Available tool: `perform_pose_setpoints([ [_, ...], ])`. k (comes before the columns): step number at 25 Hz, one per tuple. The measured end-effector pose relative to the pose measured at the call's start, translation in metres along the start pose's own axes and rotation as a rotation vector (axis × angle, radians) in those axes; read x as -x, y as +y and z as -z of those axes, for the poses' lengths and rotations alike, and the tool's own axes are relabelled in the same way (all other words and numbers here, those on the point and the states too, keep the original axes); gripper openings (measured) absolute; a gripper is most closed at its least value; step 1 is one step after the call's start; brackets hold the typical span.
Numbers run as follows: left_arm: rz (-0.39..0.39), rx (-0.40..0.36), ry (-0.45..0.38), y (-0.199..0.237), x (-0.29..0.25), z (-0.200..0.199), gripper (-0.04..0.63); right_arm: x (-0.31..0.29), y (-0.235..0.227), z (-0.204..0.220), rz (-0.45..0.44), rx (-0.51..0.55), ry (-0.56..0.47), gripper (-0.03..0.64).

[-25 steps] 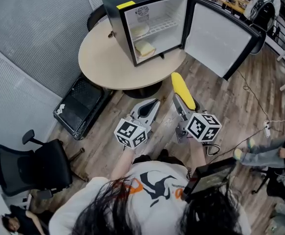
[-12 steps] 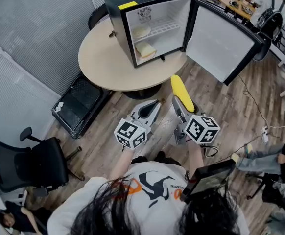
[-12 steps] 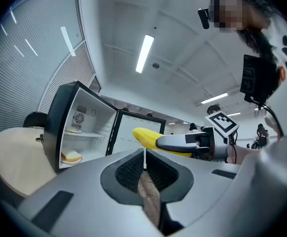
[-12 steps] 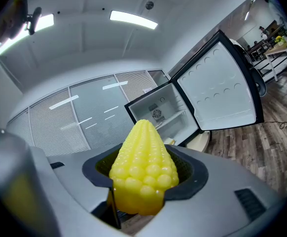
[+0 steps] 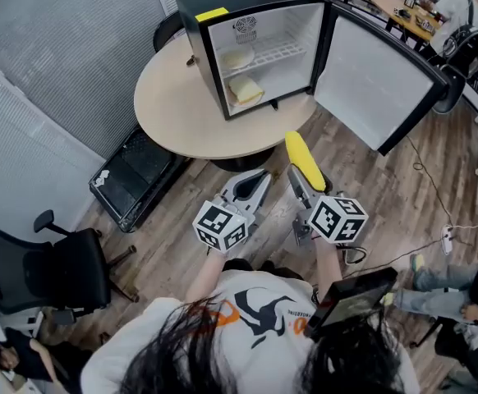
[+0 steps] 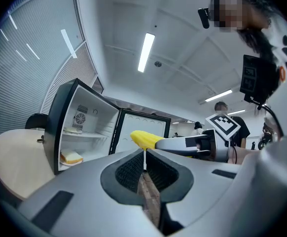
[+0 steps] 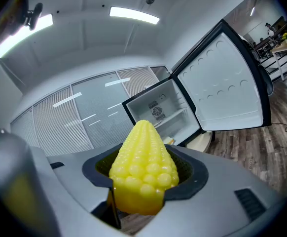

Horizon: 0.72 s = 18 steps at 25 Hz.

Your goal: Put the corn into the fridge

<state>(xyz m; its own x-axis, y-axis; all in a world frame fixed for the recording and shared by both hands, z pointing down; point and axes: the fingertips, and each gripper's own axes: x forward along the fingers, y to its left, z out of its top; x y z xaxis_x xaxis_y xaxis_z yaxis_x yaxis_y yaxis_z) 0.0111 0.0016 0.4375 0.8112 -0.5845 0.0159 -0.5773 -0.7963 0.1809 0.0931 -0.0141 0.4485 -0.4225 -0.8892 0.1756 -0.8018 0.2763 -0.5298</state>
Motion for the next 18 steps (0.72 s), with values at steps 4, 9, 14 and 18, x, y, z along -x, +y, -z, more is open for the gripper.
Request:
perform_pose_setpoints([
  [4,-0.014,-0.009,0.014,0.0,-0.006,0.004,0.012,-0.003,-0.007,-0.002,-0.011,-0.005,0.003,0.253],
  [9,-0.028,-0.015,0.031,0.005,-0.01,0.005,0.012,-0.016,-0.012,0.002,-0.024,-0.02,0.026,0.253],
  [14,-0.04,-0.011,0.037,0.02,-0.017,0.006,0.012,-0.031,-0.015,0.006,-0.035,-0.017,0.049,0.253],
  [18,-0.031,-0.007,0.035,0.037,-0.032,0.007,0.012,-0.047,-0.026,0.0,-0.017,-0.015,0.049,0.253],
])
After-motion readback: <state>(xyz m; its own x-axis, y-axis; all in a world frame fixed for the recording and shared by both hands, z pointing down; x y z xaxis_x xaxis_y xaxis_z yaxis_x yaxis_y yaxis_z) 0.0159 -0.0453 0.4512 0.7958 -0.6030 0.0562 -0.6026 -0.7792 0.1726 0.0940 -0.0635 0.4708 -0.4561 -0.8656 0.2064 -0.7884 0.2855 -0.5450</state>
